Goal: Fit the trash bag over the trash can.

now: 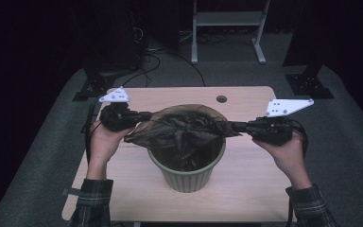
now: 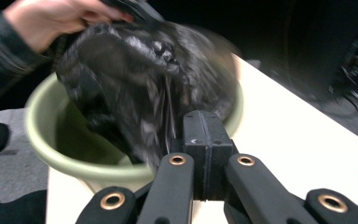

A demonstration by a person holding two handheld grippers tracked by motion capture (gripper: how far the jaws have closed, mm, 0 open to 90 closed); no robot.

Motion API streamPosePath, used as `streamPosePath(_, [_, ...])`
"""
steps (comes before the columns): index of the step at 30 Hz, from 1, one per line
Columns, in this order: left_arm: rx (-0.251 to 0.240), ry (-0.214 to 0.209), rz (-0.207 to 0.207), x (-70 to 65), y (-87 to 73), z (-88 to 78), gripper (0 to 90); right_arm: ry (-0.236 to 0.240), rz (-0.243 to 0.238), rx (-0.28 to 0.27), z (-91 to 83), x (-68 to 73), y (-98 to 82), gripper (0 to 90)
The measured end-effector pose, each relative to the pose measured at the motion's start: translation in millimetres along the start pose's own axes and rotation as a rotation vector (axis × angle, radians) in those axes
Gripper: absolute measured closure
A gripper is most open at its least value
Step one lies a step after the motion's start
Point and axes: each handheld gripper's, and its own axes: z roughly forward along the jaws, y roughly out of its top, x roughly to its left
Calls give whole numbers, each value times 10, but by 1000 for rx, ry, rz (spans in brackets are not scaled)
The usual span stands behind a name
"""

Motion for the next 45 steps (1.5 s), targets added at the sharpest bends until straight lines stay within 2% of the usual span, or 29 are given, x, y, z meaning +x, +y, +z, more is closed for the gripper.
streamPosePath(2, [-4,18,-19,62,-77,-66,900,-15,28,10,-15,-64,-99,900])
streamPosePath(3, [-15,2,-30,85,-105,-71,900,-31,36,16,-13,-88,-139,900])
streamPosePath(4, [-19,-3,-27,96,-124,-56,900,-33,48,20,-2,-114,-175,900])
streamPosePath(6, [-6,23,-12,91,-129,-4,900,-43,59,23,50,-158,-224,900])
streamPosePath(9, [-19,49,-12,134,-104,103,900,-92,70,16,130,-235,-232,900])
streamPosePath(13, [-26,85,-28,218,-60,225,900,-131,84,-4,225,-361,-197,900])
streamPosePath(16, [-18,109,-42,263,-55,310,899,-162,102,15,329,-448,-205,900])
streamPosePath(20, [61,138,-60,290,-107,413,900,-180,122,63,446,-509,-305,900])
streamPosePath(23, [90,98,-81,314,-180,478,900,-180,142,85,490,-533,-423,900])
streamPosePath(25, [117,85,-80,295,-211,520,900,-163,154,88,501,-532,-470,900])
streamPosePath(27, [138,91,-63,269,-220,554,900,-156,154,100,517,-507,-490,900])
streamPosePath(29, [131,87,-64,256,-216,550,900,-179,138,112,518,-487,-487,784])
streamPosePath(31, [107,76,-69,257,-202,512,899,-186,138,89,457,-490,-476,739])
streamPosePath(35, [101,77,-58,240,-161,450,899,-209,147,3,168,-495,-360,693])
streamPosePath(36, [101,77,-58,240,-161,450,899,-209,147,3,168,-495,-360,693])
streamPosePath(37, [94,72,-59,230,-154,443,899,-221,135,-46,7,-463,-252,669])
streamPosePath(40, [94,71,-56,217,-144,436,900,-223,103,-104,-160,-384,-97,648])
streamPosePath(43, [92,69,-56,211,-140,438,899,-145,61,-130,-184,-284,44,620])
streamPosePath(45, [93,67,-53,211,-141,441,899,-91,24,-100,-57,-199,133,599])
